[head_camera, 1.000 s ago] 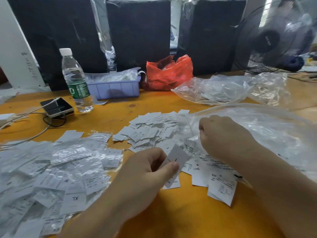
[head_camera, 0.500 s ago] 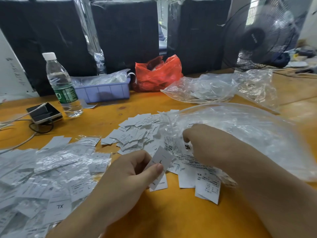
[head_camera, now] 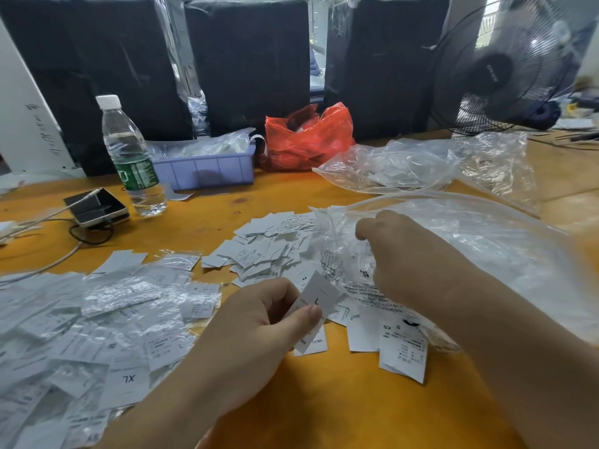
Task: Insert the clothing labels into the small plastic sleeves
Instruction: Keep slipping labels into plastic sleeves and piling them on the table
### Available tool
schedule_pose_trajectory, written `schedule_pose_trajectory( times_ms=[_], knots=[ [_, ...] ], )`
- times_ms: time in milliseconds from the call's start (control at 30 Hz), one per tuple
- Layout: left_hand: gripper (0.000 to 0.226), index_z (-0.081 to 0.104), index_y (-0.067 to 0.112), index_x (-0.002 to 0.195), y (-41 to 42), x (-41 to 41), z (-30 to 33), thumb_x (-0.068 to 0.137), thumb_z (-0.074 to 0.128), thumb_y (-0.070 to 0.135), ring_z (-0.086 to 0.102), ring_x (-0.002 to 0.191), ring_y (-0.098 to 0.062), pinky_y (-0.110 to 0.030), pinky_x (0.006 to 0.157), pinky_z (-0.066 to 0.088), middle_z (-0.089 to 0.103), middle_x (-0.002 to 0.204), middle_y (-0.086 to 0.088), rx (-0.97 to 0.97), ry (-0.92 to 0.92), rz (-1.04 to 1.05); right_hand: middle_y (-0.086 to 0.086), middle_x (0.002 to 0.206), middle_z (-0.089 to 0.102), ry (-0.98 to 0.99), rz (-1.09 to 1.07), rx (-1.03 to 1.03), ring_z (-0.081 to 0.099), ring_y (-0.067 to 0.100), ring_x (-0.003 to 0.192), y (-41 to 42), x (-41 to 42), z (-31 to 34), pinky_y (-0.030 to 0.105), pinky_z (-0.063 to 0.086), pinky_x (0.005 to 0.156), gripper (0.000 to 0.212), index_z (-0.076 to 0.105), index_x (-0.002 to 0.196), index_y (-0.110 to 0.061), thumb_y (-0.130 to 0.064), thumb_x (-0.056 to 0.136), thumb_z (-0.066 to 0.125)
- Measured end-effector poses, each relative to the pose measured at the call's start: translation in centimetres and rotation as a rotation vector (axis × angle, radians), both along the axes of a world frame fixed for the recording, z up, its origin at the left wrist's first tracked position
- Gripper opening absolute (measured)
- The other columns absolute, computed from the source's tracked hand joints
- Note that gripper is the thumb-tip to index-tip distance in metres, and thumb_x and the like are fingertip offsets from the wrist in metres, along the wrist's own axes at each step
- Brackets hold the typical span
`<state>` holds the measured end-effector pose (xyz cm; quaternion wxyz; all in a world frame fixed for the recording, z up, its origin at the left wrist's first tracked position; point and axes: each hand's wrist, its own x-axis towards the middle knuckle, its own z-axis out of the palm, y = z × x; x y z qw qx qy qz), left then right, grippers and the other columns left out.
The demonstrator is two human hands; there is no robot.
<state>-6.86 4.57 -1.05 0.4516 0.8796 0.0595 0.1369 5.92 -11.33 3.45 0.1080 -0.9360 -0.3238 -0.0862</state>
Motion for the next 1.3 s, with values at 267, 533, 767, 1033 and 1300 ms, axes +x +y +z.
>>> schedule_pose_trajectory(
  times_ms=[267,533,767,1033,1300],
  knots=[
    [0.037,0.061,0.023,0.077,0.0,0.0,0.0,0.078,0.058,0.060,0.059,0.072,-0.028,-0.037,0.060,0.045,0.063,0.074,-0.005,-0.047,-0.015,-0.015,-0.011,0.093,0.065,0.304,0.311,0.539,0.065,0.000,0.084,0.5,-0.6,0.8,0.017,0.055,0.068,0.039,0.068,0.100,-0.025,0.007,0.077,0.066],
    [0.033,0.061,0.025,0.075,0.1,0.0,0.0,0.078,0.058,0.058,0.059,0.070,-0.021,-0.032,0.060,0.047,0.064,0.074,0.000,-0.042,-0.029,-0.001,-0.001,0.085,0.073,0.675,0.378,0.879,0.073,0.017,0.078,0.1,-0.2,1.6,0.034,0.059,0.077,0.032,0.071,0.089,-0.016,0.007,0.069,0.079],
    [0.031,0.061,0.024,0.075,0.2,0.0,0.0,0.081,0.060,0.054,0.060,0.069,-0.019,-0.029,0.060,0.046,0.064,0.072,0.002,-0.040,-0.035,0.002,0.002,0.078,0.070,0.364,0.310,0.631,0.070,0.012,0.062,-0.5,0.3,1.6,0.021,0.056,0.057,0.024,0.069,0.086,-0.014,0.009,0.080,0.068],
    [0.035,0.059,0.022,0.074,0.1,0.0,0.1,0.077,0.057,0.056,0.057,0.063,-0.013,-0.024,0.057,0.044,0.061,0.066,0.009,-0.024,-0.028,0.007,-0.010,0.087,0.066,0.186,0.171,0.429,0.063,0.004,0.076,-0.4,1.0,0.8,0.015,0.051,0.060,0.020,0.068,0.090,-0.025,-0.009,0.079,0.074],
    [0.037,0.058,0.018,0.075,0.0,-0.2,0.2,0.083,0.061,0.054,0.053,0.063,-0.025,-0.032,0.058,0.040,0.059,0.071,-0.007,-0.022,-0.030,-0.006,-0.004,0.081,0.070,0.516,0.150,0.253,0.066,0.009,0.065,0.2,0.9,0.0,0.026,0.053,0.055,0.022,0.065,0.094,-0.027,-0.010,0.081,0.071]
  ],
)
